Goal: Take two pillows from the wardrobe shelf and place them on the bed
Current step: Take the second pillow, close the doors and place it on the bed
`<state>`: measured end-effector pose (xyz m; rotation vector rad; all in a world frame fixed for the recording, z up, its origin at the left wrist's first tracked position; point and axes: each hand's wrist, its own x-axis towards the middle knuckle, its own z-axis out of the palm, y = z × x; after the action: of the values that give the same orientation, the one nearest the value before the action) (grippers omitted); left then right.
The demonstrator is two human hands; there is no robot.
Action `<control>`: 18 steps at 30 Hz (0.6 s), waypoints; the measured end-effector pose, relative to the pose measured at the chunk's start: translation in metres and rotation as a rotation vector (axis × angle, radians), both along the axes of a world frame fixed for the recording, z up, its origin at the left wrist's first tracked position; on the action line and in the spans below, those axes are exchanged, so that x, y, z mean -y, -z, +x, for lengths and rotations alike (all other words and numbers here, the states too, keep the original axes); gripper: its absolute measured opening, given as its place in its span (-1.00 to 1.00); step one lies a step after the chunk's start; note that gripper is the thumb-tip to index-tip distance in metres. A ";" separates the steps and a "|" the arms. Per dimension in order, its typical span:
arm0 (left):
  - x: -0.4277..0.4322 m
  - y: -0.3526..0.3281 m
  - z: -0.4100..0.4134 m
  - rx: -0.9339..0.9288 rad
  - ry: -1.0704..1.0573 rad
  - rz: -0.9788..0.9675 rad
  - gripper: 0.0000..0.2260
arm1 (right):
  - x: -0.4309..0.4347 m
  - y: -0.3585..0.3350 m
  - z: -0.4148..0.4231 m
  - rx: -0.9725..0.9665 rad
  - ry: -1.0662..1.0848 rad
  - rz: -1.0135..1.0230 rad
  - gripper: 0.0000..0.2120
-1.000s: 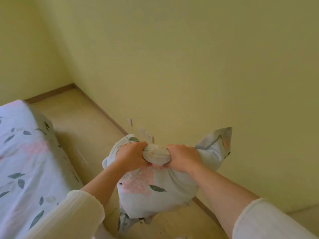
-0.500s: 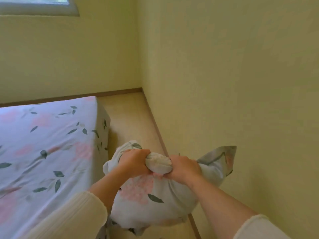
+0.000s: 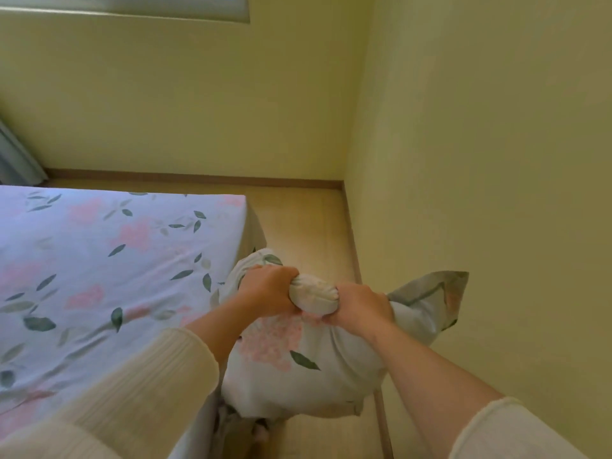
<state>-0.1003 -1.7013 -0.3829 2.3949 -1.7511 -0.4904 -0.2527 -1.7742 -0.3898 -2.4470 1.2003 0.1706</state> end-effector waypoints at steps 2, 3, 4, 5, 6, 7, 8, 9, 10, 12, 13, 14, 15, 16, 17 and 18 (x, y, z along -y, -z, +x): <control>0.035 0.002 0.037 -0.016 -0.014 0.014 -0.75 | 0.037 0.003 0.040 -0.013 -0.007 0.010 -0.57; 0.052 0.002 0.056 -0.026 -0.019 0.020 -0.75 | 0.055 0.003 0.059 -0.026 -0.009 0.021 -0.57; 0.068 0.003 0.074 -0.038 -0.025 0.025 -0.75 | 0.071 0.002 0.079 -0.042 -0.012 0.029 -0.57; 0.083 0.003 0.092 -0.051 -0.031 0.030 -0.75 | 0.088 0.000 0.098 -0.059 -0.016 0.032 -0.57; 0.098 0.003 0.109 -0.062 -0.035 0.031 -0.75 | 0.105 -0.001 0.116 -0.072 -0.019 0.029 -0.57; 0.115 0.002 0.125 -0.067 -0.035 0.026 -0.76 | 0.122 -0.002 0.133 -0.076 -0.019 0.026 -0.58; 0.132 0.001 0.141 -0.068 -0.035 0.020 -0.76 | 0.140 -0.004 0.149 -0.078 -0.018 0.021 -0.58; 0.149 -0.001 0.155 -0.064 -0.034 0.015 -0.75 | 0.157 -0.007 0.162 -0.079 -0.018 0.019 -0.59; 0.166 -0.003 0.167 -0.058 -0.030 0.010 -0.75 | 0.174 -0.010 0.174 -0.080 -0.017 0.017 -0.59; 0.202 -0.006 0.188 -0.051 -0.021 0.002 -0.73 | 0.208 -0.014 0.194 -0.079 -0.017 0.014 -0.60; 0.220 -0.005 0.198 -0.047 -0.019 0.000 -0.72 | 0.225 -0.016 0.203 -0.081 -0.018 0.015 -0.60; 0.239 -0.004 0.208 -0.039 -0.020 -0.003 -0.73 | 0.243 -0.017 0.213 -0.083 -0.021 0.014 -0.60; 0.257 -0.002 0.218 -0.031 -0.020 -0.005 -0.73 | 0.262 -0.016 0.223 -0.085 -0.025 0.010 -0.61; 0.277 0.000 0.228 -0.028 -0.022 -0.008 -0.75 | 0.282 -0.015 0.234 -0.087 -0.033 0.004 -0.61; 0.297 0.003 0.239 -0.029 -0.027 -0.009 -0.76 | 0.303 -0.012 0.246 -0.091 -0.044 -0.002 -0.61; 0.318 0.006 0.249 -0.031 -0.036 -0.009 -0.77 | 0.326 -0.009 0.257 -0.094 -0.056 -0.007 -0.61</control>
<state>0.1491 -2.0195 -0.3886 2.3947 -1.6910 -0.5107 0.0043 -2.1000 -0.3806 -2.5053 1.1738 0.3012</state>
